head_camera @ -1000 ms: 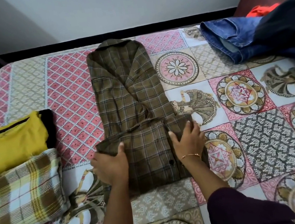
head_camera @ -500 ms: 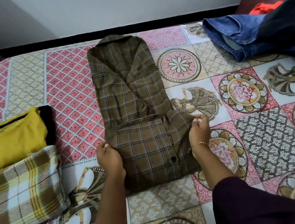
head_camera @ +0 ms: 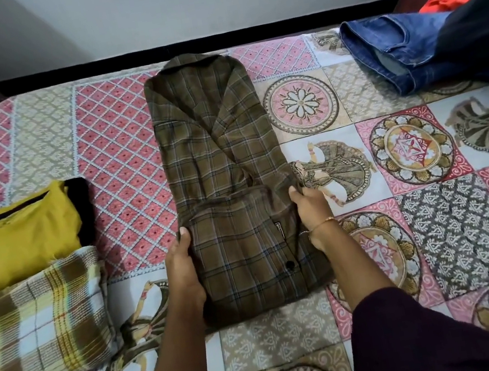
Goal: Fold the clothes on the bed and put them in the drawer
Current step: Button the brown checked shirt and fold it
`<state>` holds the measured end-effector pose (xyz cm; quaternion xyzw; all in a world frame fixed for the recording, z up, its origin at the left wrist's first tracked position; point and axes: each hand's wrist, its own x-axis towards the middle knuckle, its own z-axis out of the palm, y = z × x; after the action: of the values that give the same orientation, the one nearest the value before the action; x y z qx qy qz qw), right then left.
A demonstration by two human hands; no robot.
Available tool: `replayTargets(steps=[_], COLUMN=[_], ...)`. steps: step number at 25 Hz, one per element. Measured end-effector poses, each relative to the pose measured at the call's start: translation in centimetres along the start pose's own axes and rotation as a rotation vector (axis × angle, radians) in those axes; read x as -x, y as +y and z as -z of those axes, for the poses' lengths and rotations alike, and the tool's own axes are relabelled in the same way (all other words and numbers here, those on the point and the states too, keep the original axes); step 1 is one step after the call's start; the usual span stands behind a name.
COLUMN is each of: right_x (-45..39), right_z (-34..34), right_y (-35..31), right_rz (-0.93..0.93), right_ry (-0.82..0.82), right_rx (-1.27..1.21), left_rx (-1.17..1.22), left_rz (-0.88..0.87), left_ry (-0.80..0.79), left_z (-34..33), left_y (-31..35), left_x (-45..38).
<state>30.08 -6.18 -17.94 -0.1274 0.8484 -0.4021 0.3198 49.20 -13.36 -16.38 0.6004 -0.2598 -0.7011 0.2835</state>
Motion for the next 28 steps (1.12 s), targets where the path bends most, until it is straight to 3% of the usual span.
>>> replayTargets(steps=[1,3,6,8,11,13,16,18,20,22,25,27,28], right_x=[-0.3,-0.9,-1.0,-0.8,-0.2,0.3,1.3,1.9,2.3,2.6,2.6,1.9,1.5], right_z=[0.0,-0.3,-0.8,-0.8,-0.2,0.4,1.3,1.8,2.2,2.4,2.3,1.7,1.5], right_y=[0.0,0.5,0.9,1.1,1.7,2.2,3.1,3.5,3.6,3.7,3.2,2.3,1.7], right_rz=[-0.046,-0.051,0.071,0.072,0.024,-0.051,-0.164,-0.142,-0.039,0.121,0.478,0.600,0.542], right_ry=[-0.045,-0.037,0.146,0.188,0.185,0.197,0.096,0.037,0.009,0.004,-0.015,-0.226,-0.340], right_rx=[-0.043,0.273,0.680,0.677,0.611,0.625,0.533,0.405,0.387,0.505,0.728,0.749,0.753], left_rx=[-0.012,-0.241,-0.762,-1.007,-1.112,-1.179,-1.518,-1.870,-2.076,-2.127,-2.202,-2.161,-2.108], left_rz=[0.077,0.095,-0.146,-0.281,-0.603,-0.974,-1.247,-1.176,-0.969,-0.881,-0.834,-0.716,-0.682], left_ry=[-0.023,0.028,0.247,0.361,0.414,0.218,-0.364,-0.605,-0.631,-0.558,-0.612,-0.681,-0.723], left_z=[0.2,0.0,-1.0,-1.5,-1.0,-1.0,-0.9,-1.0,-1.1,-1.5,-2.8,-4.1,-4.9], left_y=[0.1,0.0,-0.4,-0.4,-1.0,-2.0,-4.1,-5.0,-5.9,-6.3,-5.9,-4.0,-2.5], left_x=[-0.6,-2.0,-3.1,-2.6,-1.5,-0.3,2.5,3.9,4.4,5.2,5.8,5.7,5.6])
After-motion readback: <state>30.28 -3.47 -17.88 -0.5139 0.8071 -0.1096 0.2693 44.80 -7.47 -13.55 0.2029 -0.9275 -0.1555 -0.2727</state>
